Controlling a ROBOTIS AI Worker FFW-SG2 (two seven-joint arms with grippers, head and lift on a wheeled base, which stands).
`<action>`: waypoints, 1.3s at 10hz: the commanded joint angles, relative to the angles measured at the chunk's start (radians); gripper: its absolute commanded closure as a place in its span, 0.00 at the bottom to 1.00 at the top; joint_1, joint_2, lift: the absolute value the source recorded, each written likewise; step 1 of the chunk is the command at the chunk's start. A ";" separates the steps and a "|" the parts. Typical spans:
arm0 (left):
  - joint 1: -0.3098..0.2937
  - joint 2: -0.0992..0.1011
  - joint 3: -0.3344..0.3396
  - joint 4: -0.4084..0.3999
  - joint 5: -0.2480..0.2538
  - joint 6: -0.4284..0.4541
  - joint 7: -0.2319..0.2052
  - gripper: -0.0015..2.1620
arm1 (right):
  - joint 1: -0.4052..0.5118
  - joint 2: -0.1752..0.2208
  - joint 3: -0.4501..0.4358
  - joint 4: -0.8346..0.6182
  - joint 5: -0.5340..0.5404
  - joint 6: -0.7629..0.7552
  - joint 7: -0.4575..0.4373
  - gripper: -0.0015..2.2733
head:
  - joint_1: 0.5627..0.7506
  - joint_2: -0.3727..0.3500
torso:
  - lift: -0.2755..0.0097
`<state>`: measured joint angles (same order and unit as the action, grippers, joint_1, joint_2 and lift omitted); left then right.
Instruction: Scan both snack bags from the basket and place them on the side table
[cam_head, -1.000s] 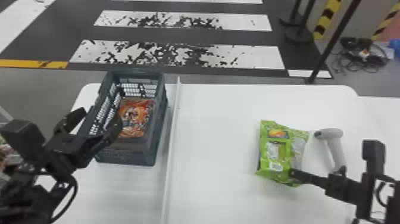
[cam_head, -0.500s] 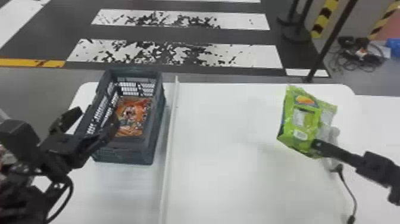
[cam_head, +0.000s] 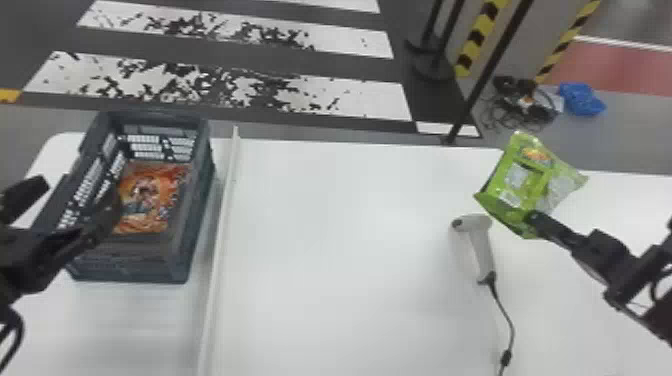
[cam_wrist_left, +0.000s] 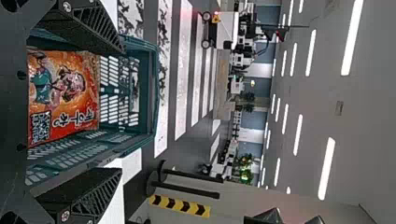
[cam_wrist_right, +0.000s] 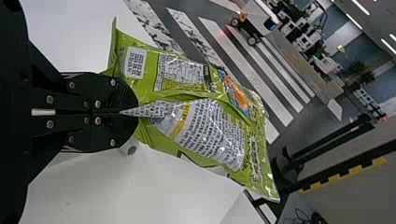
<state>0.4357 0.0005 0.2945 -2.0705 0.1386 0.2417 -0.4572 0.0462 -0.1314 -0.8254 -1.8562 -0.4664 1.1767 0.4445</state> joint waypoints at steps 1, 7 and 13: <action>-0.003 0.003 0.002 0.001 0.001 0.000 0.000 0.05 | -0.032 -0.007 -0.038 0.101 0.012 -0.101 -0.052 0.99 | 0.70 0.21 | 0.70; -0.011 0.004 0.000 0.013 0.006 0.000 -0.001 0.05 | -0.059 -0.082 -0.066 0.468 0.026 -0.515 -0.323 0.99 | 0.70 0.03 | 0.70; -0.008 0.001 -0.006 0.006 0.004 0.003 0.000 0.05 | -0.051 -0.094 0.009 0.559 0.066 -0.705 -0.323 0.02 | 0.70 0.03 | 0.70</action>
<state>0.4269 0.0027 0.2884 -2.0619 0.1435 0.2441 -0.4571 -0.0160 -0.2350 -0.8235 -1.2718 -0.3992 0.4832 0.1212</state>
